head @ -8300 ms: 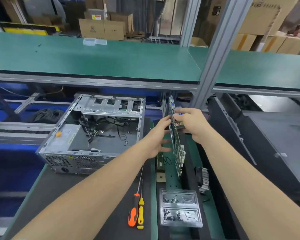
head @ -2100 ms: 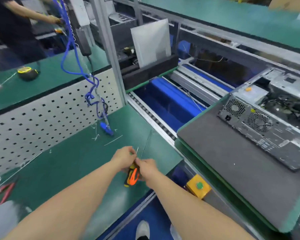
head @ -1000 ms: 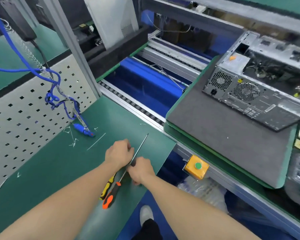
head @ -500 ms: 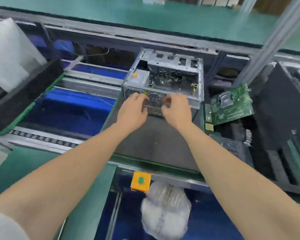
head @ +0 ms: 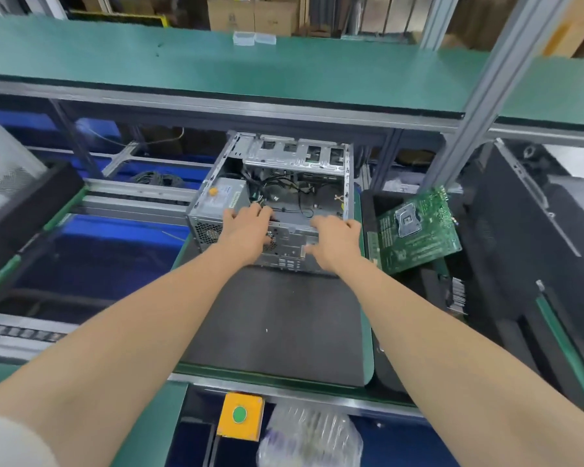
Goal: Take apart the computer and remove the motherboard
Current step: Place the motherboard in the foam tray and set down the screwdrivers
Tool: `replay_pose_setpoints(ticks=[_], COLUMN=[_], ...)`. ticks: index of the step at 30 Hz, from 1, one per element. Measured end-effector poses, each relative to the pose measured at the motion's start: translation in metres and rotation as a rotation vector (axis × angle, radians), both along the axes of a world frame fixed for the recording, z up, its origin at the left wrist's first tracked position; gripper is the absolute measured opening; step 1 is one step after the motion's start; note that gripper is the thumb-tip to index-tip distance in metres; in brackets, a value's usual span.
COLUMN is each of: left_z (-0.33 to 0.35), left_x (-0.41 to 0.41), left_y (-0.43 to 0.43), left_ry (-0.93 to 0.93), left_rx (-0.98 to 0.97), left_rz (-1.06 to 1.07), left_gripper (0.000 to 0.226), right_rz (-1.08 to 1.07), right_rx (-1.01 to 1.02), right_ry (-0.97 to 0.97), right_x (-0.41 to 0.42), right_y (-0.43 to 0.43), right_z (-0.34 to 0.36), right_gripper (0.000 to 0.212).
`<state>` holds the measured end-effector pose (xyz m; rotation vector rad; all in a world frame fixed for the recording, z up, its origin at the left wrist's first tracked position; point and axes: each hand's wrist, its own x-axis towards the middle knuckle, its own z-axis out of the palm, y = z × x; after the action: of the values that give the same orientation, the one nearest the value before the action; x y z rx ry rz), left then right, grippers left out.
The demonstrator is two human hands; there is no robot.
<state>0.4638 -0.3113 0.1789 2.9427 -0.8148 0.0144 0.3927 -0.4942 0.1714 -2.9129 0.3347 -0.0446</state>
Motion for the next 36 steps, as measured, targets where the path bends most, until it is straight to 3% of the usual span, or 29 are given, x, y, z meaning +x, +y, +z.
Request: replay_pose_setpoints(ticks=[3,9,21,25,30,32,34,36], left_z=[-0.001,-0.015,-0.039,-0.039,-0.063,-0.087,-0.112,-0.136], left_x=[-0.005,-0.039,-0.127,-0.137,-0.173,-0.193,-0.211,-0.223], left_y=[0.006,0.041,0.056,0.066,0.093,0.109,0.123,0.132], left_ry=[-0.019,-0.064,-0.122,-0.148,-0.236,-0.085,0.206,0.427], left_rx=[-0.014,-0.155,-0.301,-0.354,-0.623,-0.685,-0.742,-0.747], left_rz=[0.001,-0.099,-0.113,-0.118,-0.168,-0.100,0.128,0.386], left_gripper=[0.035,0.049,0.032,0.029,0.034,0.023,0.019,0.019], right_rz=[-0.010,-0.003,0.042,0.042,0.202,0.251,0.253,0.297], right_rx=[0.006,-0.012,0.021,0.070,0.274,0.288,0.267,0.292], right_ry=[0.053,0.129,0.284,0.188,-0.209,-0.363,-0.479,-0.443], right_x=[-0.007,-0.049,-0.122,-0.138,-0.157,-0.162,-0.168,-0.177], right_y=[0.009,0.034,0.030,0.040,0.071,0.088,0.103,0.116], right_z=[0.006,0.012,0.029,0.030,0.007,-0.009,-0.024,-0.041], right_gripper=[0.033,0.042,0.062,0.058,0.030,0.018,0.012,0.009])
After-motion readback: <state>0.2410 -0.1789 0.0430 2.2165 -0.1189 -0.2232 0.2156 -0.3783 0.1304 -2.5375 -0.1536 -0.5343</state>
